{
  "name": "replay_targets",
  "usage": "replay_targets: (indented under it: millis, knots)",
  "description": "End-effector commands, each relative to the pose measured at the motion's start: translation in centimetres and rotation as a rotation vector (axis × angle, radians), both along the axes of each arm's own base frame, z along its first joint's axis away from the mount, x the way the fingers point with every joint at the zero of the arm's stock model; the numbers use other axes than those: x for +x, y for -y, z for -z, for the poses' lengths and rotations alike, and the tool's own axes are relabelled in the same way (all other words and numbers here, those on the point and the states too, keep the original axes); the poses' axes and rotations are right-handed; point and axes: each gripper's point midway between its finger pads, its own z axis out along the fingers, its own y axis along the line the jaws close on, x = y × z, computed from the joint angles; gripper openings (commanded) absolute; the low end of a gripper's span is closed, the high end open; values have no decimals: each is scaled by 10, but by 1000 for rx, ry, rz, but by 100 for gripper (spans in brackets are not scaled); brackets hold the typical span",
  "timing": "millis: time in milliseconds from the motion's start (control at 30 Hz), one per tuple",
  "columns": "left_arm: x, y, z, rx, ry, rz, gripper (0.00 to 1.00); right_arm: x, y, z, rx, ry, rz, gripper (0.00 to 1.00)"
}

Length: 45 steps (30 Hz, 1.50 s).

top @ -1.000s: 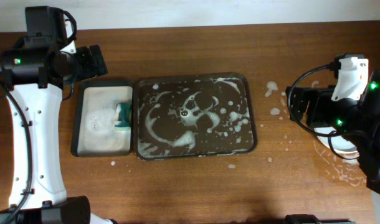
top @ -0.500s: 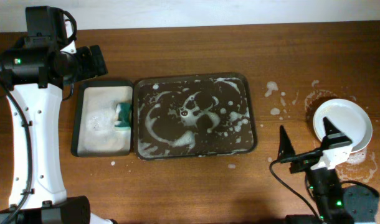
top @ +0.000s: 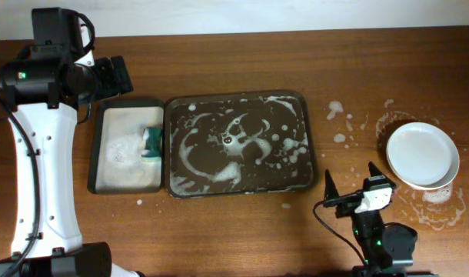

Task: Clean dirty plates on tray and stack at the side

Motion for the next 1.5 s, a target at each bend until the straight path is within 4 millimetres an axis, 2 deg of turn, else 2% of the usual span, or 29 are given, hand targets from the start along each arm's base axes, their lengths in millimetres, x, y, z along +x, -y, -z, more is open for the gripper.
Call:
replay_targets:
  millis: [0, 300, 367, 433, 467, 500, 533, 567, 600, 700, 800, 900, 967, 1067, 1133, 1267, 1467]
  knots:
    - [0, 0, 0, -4, 1, 0, 99, 1, -1, 8, -6, -28, -2, 98]
    - [0, 0, 0, -4, 1, 0, 99, 1, -1, 8, -6, -29, -2, 98]
    - [-1, -7, 0, 32, -3, -23, 99, 1, -1, 8, -6, -29, -2, 98]
    - [-6, -3, -13, 21, 40, -14, 99, 1, -1, 8, -6, -29, -2, 98]
    - [-4, 1, -32, 5, 148, 2, 99, 1, -1, 8, -6, -29, -2, 98]
    - [-9, 2, -41, 7, 226, 3, 99, 1, -1, 8, -6, -29, -2, 98]
    - [-22, 3, -40, 11, 297, 3, 99, 1, -1, 8, -6, -29, -2, 98]
    - [-41, 3, -29, 15, 375, 3, 99, 1, -1, 8, -6, -29, -2, 98]
    - [-50, 3, -24, 19, 416, 1, 99, 1, -1, 8, -6, -29, -2, 99]
    - [-107, -8, 24, 36, 540, -45, 99, 1, -1, 8, -6, -29, -2, 98]
    - [-139, -20, 68, 57, 591, -99, 99, 1, -1, 8, -6, -29, -2, 98]
    - [-152, -22, 93, 80, 734, -113, 99, 1, -1, 8, -6, -29, -2, 99]
    - [-151, -21, 99, 89, 836, -108, 99, 1, -1, 8, -6, -29, -2, 98]
    - [-156, -23, 114, 104, 898, -120, 99, 1, -1, 8, -6, -29, -2, 98]
    - [-160, -26, 112, 137, 917, -152, 99, 1, -1, 8, -6, -29, -2, 98]
    - [-162, -20, 100, 290, 932, -42, 99, 1, -1, 8, -6, -29, -2, 98]
    - [-167, -18, 94, 307, 967, -28, 99, 1, -1, 8, -6, -29, -2, 98]
